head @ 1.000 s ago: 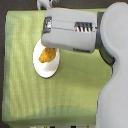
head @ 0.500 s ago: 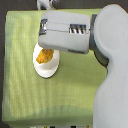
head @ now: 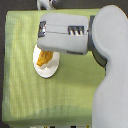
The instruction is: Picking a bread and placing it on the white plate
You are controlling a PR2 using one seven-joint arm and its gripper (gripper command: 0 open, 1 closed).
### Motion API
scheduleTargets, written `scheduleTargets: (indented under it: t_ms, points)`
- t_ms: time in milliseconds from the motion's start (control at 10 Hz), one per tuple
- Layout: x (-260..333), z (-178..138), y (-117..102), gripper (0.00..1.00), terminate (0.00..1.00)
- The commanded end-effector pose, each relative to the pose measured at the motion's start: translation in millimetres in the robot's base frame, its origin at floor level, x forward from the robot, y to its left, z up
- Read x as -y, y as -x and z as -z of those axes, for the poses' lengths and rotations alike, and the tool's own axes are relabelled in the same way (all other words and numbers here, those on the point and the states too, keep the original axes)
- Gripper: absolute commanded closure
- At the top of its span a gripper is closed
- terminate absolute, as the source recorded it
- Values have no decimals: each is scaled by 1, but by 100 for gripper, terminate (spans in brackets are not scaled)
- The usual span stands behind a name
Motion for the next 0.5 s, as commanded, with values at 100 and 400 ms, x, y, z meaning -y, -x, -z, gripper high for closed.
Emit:
scheduleTargets:
  t_ms: [100, 400]
  points:
    - [-7, 4, 8, 0, 0]
    - [-3, 3, 7, 0, 0]
